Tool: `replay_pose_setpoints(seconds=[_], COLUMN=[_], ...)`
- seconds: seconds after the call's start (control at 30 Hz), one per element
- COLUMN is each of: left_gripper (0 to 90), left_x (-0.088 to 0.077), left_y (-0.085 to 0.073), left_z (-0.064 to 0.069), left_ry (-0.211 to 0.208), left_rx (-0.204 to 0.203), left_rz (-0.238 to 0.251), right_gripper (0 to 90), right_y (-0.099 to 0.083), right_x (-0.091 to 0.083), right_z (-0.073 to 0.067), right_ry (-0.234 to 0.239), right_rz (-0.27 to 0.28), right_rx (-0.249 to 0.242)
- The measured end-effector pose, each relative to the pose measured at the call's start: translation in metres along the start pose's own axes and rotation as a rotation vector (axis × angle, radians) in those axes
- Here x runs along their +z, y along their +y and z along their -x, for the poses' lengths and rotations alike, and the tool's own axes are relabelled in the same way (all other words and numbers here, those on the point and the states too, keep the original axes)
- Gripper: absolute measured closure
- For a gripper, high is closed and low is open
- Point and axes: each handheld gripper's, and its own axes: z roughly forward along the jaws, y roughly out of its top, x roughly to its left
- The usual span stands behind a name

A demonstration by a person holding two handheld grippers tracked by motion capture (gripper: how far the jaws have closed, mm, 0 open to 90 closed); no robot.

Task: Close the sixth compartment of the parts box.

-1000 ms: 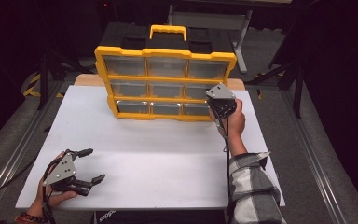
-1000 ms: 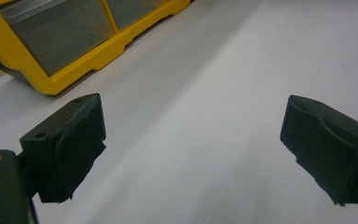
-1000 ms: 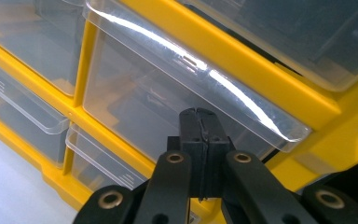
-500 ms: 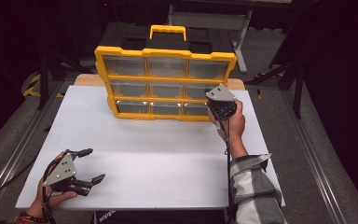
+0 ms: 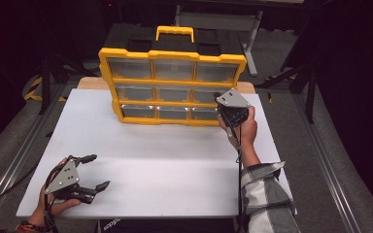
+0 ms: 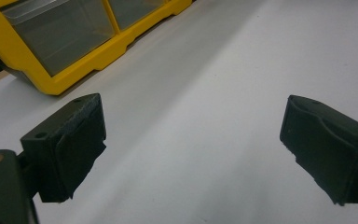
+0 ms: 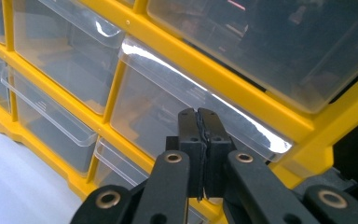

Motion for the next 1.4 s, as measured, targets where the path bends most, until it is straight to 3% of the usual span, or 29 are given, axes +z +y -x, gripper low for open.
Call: replay_pose_setpoints(seconds=[0.5,1.07,1.27,1.4], left_gripper=[7.8,8.0,8.1,8.1], left_x=[0.0004,0.0018,0.0007,0.0008], left_y=[-0.0002,-0.0005,-0.0003,-0.0003], left_z=[-0.0005,-0.0009,-0.0013,-0.0012], left_ry=[-0.004,0.001,0.008,0.006], left_rx=[-0.007,-0.019,-0.016,-0.015], left_rz=[-0.001,-0.003,0.000,-0.001], right_gripper=[84.1,67.6,54.4,50.7], right_y=[-0.0001,-0.0035,-0.0055,-0.0068], right_x=[-0.0048,-0.0028,-0.0039,-0.0050], right_z=[-0.0046,-0.0050,-0.0011,0.0011], right_ry=[0.014,0.007,-0.001,0.007], right_rz=[0.027,0.019,0.042,0.052], right_rx=[0.014,0.030,0.050,0.065])
